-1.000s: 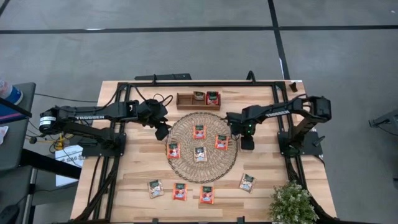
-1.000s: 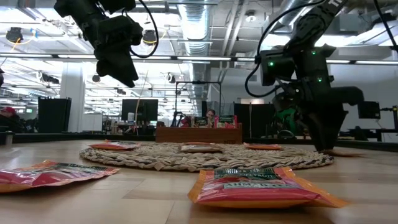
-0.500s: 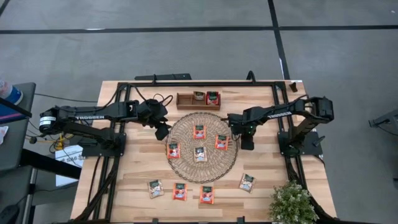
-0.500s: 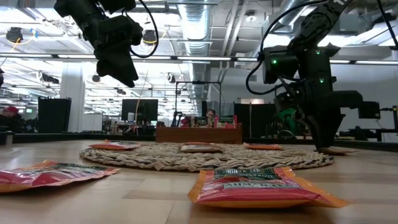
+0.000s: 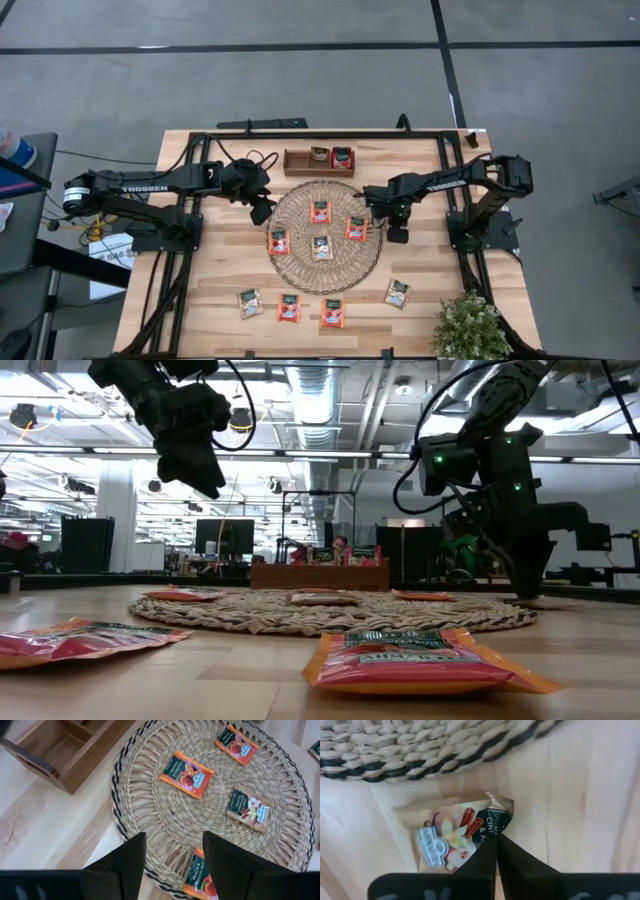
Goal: Pick & Place Tea
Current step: Put the brown tea bag into the middle section of the wooden organizer
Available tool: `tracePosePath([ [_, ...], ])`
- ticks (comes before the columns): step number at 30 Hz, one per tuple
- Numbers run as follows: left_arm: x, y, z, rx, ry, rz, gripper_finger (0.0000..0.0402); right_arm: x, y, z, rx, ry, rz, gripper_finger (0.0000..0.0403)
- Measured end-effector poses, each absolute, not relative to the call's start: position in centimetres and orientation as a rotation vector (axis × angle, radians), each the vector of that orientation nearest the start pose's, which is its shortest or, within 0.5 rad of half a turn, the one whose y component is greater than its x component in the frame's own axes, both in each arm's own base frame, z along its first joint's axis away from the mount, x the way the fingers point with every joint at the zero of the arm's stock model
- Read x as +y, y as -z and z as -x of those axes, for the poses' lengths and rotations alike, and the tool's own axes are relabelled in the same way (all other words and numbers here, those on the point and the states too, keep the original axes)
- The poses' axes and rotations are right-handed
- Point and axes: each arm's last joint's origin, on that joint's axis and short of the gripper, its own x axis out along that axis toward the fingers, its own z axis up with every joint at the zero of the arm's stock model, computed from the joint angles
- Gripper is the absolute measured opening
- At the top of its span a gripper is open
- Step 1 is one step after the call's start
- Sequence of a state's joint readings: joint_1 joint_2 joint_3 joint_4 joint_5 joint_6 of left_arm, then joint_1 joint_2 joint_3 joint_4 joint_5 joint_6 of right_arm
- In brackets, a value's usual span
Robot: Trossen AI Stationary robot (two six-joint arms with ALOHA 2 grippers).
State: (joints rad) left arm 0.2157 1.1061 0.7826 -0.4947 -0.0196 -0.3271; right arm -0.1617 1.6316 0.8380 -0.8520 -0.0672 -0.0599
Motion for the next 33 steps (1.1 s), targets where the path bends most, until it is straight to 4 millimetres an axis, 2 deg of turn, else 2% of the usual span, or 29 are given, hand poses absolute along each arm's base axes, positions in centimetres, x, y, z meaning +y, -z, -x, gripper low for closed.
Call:
tracePosePath([
  [7, 4.8, -24.8, -21.4, 0.769, -0.353, 0.386, 0.0188, -4.2, -16.8, -25.2, 1.577, 0.103, -0.087, 0.0000],
  [18, 4.8, -25.0, -21.6, 0.750, -0.341, 0.365, 0.0188, -5.3, -26.0, -27.5, 1.363, 0.293, 0.173, 0.0000],
  [21, 4.8, -25.0, -21.6, 0.749, -0.341, 0.364, 0.0188, -5.9, -28.1, -29.1, 1.287, 0.319, 0.258, 0.0000],
  [25, 4.8, -25.0, -21.6, 0.748, -0.341, 0.365, 0.0188, -7.4, -29.8, -31.6, 1.207, 0.344, 0.339, 0.0000],
  [33, 5.1, -25.0, -21.5, 0.743, -0.392, 0.348, 0.0188, -11.3, -29.9, -38.0, 1.121, 0.415, 0.490, 0.0000],
])
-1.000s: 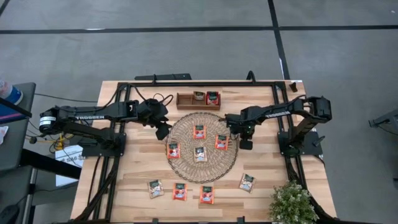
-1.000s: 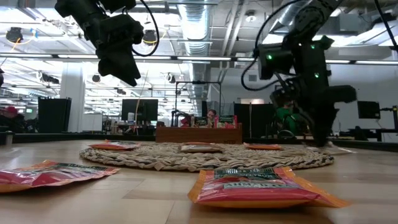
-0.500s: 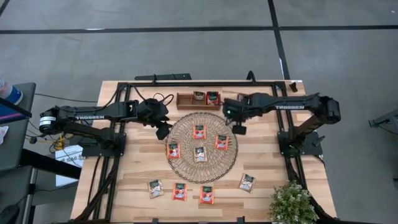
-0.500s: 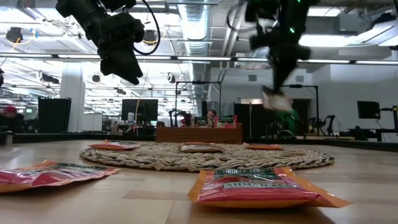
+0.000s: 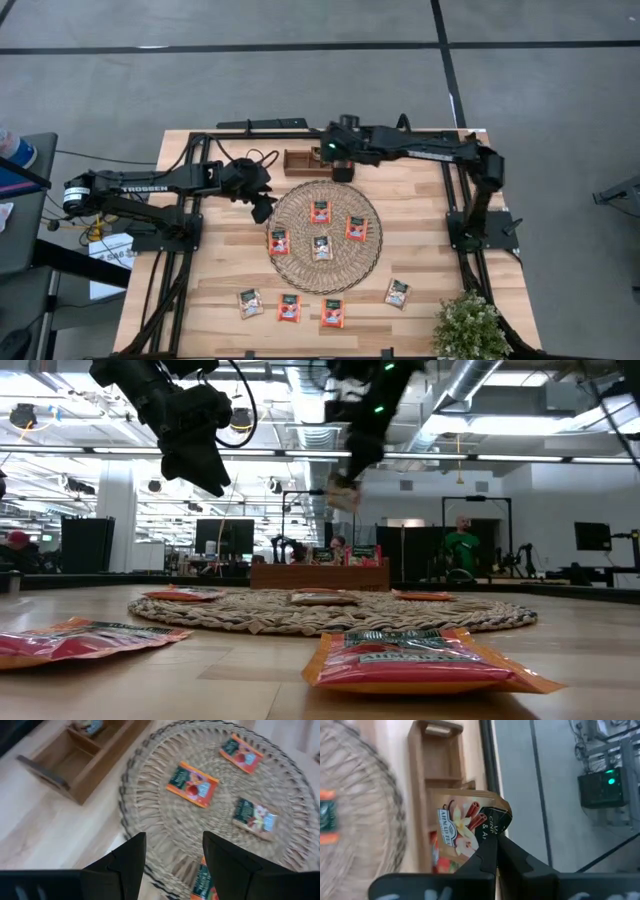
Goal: Pick & Place Tea
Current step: Put the brown tea bag into the middle section of the wooden organizer
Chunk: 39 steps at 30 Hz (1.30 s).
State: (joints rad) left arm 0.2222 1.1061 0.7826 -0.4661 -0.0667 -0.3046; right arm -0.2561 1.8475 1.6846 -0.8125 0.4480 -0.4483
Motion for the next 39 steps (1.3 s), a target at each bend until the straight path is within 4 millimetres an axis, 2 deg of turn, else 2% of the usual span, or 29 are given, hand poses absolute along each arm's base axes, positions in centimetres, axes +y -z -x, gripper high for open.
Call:
tracePosePath([
  [5, 6.1, -24.8, -21.1, 0.759, -0.460, 0.366, 0.0188, -12.8, -27.9, -41.3, 1.166, 0.427, 0.525, 0.0000],
  [10, 7.2, -23.2, -20.1, 0.776, -0.494, 0.423, 0.0188, -13.7, -26.2, -43.1, 1.176, 0.430, 0.527, 0.0000],
  [14, 7.4, -22.0, -19.5, 0.744, -0.469, 0.454, 0.0188, -14.1, -25.0, -43.6, 1.191, 0.429, 0.526, 0.0000],
  [21, 7.5, -21.2, -18.4, 0.670, -0.486, 0.454, 0.0188, -14.3, -25.0, -43.6, 1.176, 0.446, 0.509, 0.0000],
  [26, 7.4, -21.9, -17.5, 0.583, -0.480, 0.425, 0.0188, -14.8, -24.8, -43.4, 1.191, 0.451, 0.491, 0.0000],
  [31, 6.9, -22.0, -16.2, 0.445, -0.473, 0.426, 0.0188, -14.9, -23.1, -43.9, 1.237, 0.445, 0.505, 0.0000],
  [36, 6.1, -22.0, -14.7, 0.345, -0.433, 0.450, 0.0188, -14.7, -22.8, -44.2, 1.236, 0.441, 0.520, 0.0000],
  [39, 5.7, -22.8, -13.9, 0.266, -0.411, 0.431, 0.0188, -15.1, -23.0, -44.3, 1.212, 0.454, 0.529, 0.0000],
])
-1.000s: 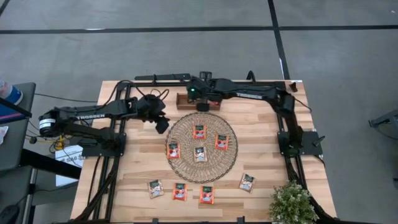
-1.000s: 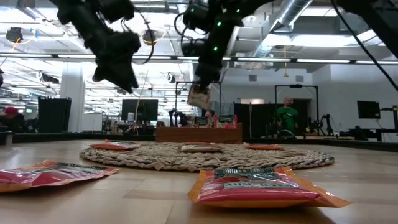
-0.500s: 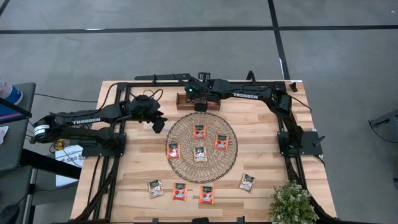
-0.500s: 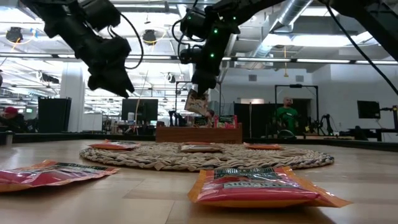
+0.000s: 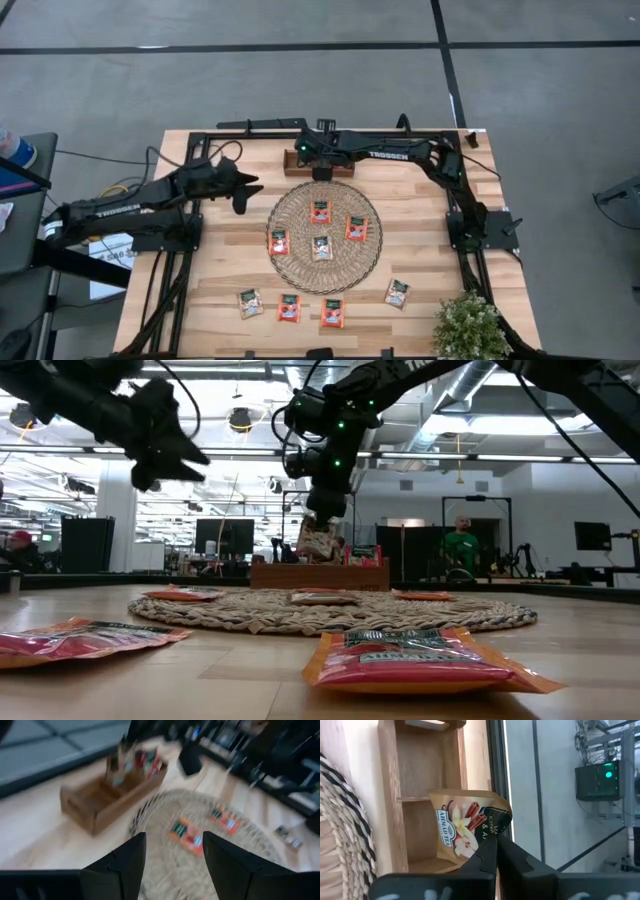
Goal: Pick & Place Tea
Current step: Put the brown tea bag into the middle section of the wooden organizer
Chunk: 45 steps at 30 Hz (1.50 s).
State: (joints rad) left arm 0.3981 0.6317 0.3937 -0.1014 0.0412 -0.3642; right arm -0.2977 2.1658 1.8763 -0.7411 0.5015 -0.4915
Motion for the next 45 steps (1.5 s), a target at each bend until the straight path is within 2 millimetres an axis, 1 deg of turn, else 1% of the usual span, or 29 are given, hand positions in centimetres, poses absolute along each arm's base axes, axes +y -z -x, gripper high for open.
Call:
tracePosePath([
  [5, 5.2, -23.6, -12.6, 0.154, -0.391, 0.396, 0.0188, -15.6, -22.9, -43.9, 1.240, 0.453, 0.527, 0.0000],
  [13, 4.7, -23.2, -11.6, 0.109, -0.378, 0.387, 0.0188, -15.6, -23.0, -44.1, 1.226, 0.455, 0.535, 0.0000],
  [20, 4.7, -23.1, -11.5, 0.110, -0.374, 0.389, 0.0188, -15.6, -23.0, -44.1, 1.224, 0.452, 0.536, 0.0000],
  [25, 4.6, -23.1, -11.5, 0.116, -0.344, 0.392, 0.0188, -15.5, -20.5, -44.5, 1.301, 0.403, 0.563, 0.0000],
  [26, 4.6, -23.1, -11.5, 0.118, -0.340, 0.392, 0.0188, -15.4, -20.1, -44.9, 1.292, 0.409, 0.581, 0.0000],
  [28, 4.6, -23.0, -11.5, 0.126, -0.337, 0.394, 0.0188, -15.2, -19.8, -44.9, 1.326, 0.414, 0.625, 0.0000],
  [31, 4.6, -23.0, -11.5, 0.130, -0.337, 0.396, 0.0188, -15.0, -19.6, -45.3, 1.319, 0.419, 0.663, 0.0000],
  [38, 4.5, -22.8, -11.5, 0.153, -0.337, 0.401, 0.0188, -15.5, -19.4, -45.1, 1.317, 0.423, 0.611, 0.0000],
  [45, 4.5, -22.7, -11.5, 0.156, -0.337, 0.401, 0.0188, -16.6, -19.4, -44.8, 1.309, 0.431, 0.574, 0.0000],
])
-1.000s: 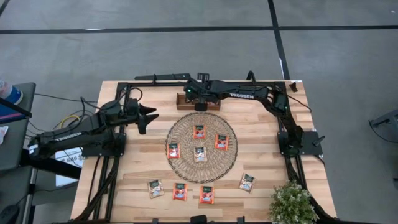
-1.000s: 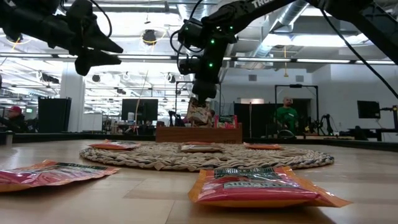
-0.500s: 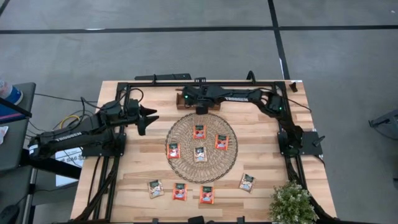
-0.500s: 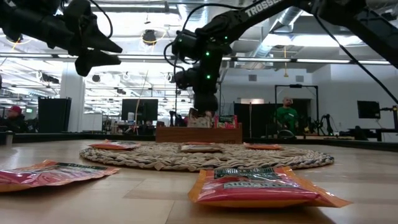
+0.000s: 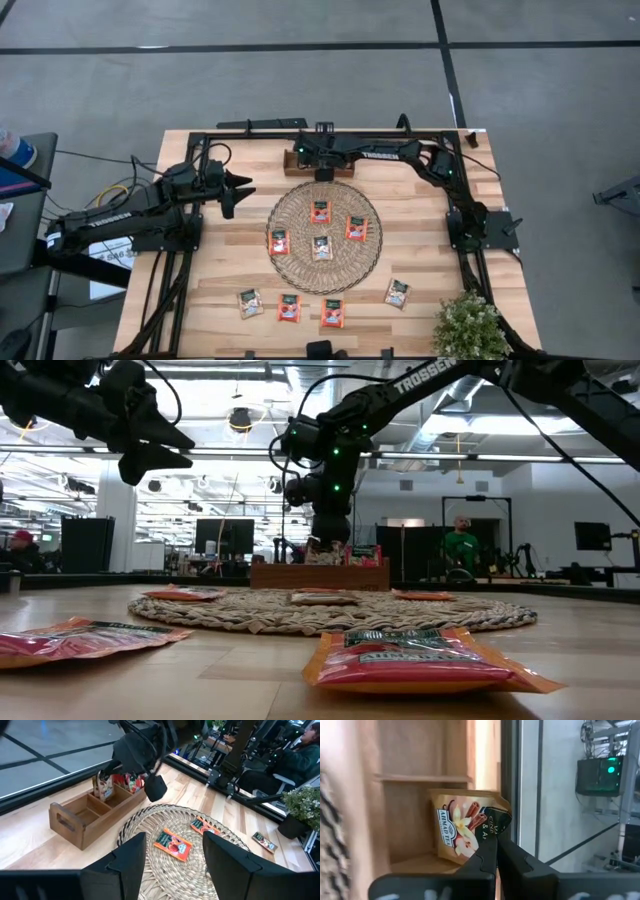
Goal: Pick & Place Tea
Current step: Put the brown tea bag into the middle section of the wooden organizer
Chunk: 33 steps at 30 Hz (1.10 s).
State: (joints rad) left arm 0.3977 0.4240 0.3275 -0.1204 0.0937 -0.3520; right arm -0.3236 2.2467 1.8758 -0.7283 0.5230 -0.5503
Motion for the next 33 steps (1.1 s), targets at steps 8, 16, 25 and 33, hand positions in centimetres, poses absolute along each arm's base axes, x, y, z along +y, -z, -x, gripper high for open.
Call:
tracePosePath([
  [8, 4.53, -22.74, -11.48, 0.156, -0.337, 0.399, 0.0188, -16.43, -19.30, -44.69, 1.326, 0.414, 0.580, 0.0000],
  [16, 4.53, -22.76, -11.47, 0.156, -0.337, 0.398, 0.0188, -16.75, -19.29, -44.54, 1.332, 0.418, 0.575, 0.0000],
  [25, 4.53, -22.78, -11.48, 0.155, -0.337, 0.399, 0.0188, -16.37, -19.29, -44.69, 1.328, 0.410, 0.579, 0.0000],
  [33, 4.53, -22.78, -11.48, 0.154, -0.337, 0.399, 0.0188, -16.30, -19.25, -44.71, 1.322, 0.386, 0.566, 0.0021],
])
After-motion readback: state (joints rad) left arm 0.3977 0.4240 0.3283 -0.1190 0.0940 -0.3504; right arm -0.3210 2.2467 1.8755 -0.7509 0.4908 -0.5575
